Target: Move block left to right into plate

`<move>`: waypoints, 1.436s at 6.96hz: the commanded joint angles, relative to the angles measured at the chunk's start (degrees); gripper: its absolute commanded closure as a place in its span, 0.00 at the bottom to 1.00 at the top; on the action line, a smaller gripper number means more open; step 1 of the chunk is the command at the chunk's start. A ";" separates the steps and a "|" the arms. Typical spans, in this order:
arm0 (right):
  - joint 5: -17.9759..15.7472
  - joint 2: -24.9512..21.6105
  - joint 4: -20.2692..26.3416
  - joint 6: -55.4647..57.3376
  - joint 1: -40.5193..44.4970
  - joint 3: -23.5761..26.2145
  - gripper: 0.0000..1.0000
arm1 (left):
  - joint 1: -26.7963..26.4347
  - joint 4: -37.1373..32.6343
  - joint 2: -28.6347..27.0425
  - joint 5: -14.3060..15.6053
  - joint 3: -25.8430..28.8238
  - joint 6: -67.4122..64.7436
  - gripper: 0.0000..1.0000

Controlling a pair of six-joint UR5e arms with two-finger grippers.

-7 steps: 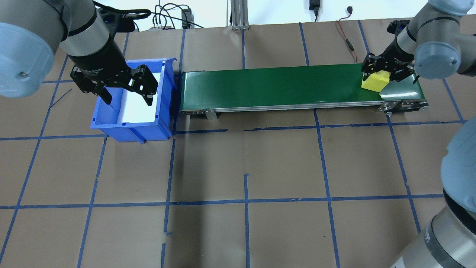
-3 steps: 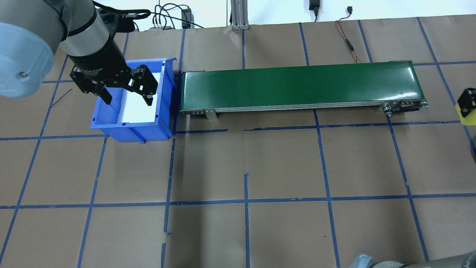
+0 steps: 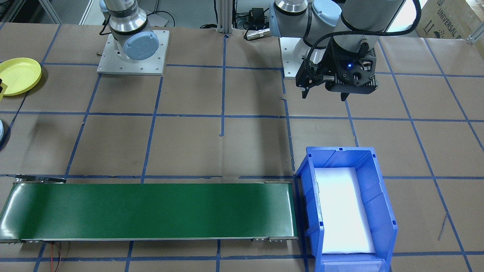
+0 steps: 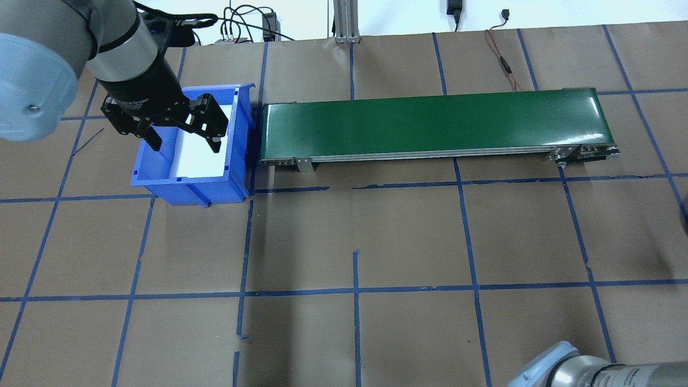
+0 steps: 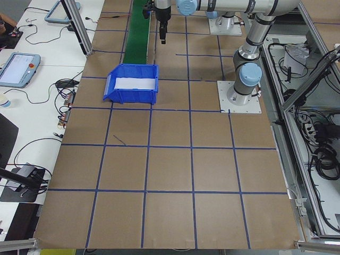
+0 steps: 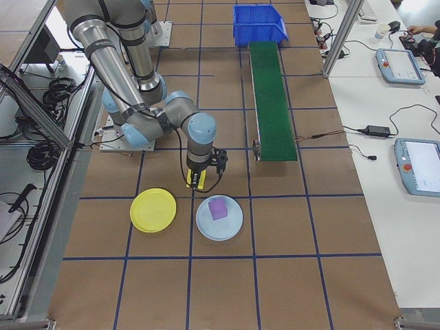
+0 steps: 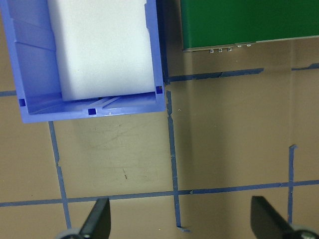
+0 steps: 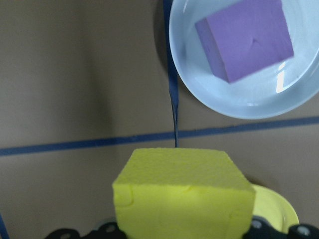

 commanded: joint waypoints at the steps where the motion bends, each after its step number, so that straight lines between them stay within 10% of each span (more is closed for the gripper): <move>1: 0.62 0.12 -2.26 -8.18 -12.18 2.68 0.71 | 0.00 0.00 0.00 0.00 0.00 0.00 0.00; 4: 3.94 3.61 -5.44 -10.24 -16.80 5.50 0.62 | 0.00 0.00 0.00 0.00 0.00 0.00 0.00; 6: 3.36 6.19 -5.62 -9.54 -16.80 4.71 0.01 | 0.00 0.00 0.00 0.00 0.00 0.00 0.00; 9: 2.74 1.56 -1.95 -2.09 -10.88 0.78 0.00 | 0.00 0.79 0.00 -0.09 0.09 0.09 0.00; 10: 0.48 -1.95 6.60 2.80 -4.56 -3.51 0.00 | 0.09 0.88 0.00 -0.09 0.09 0.17 0.00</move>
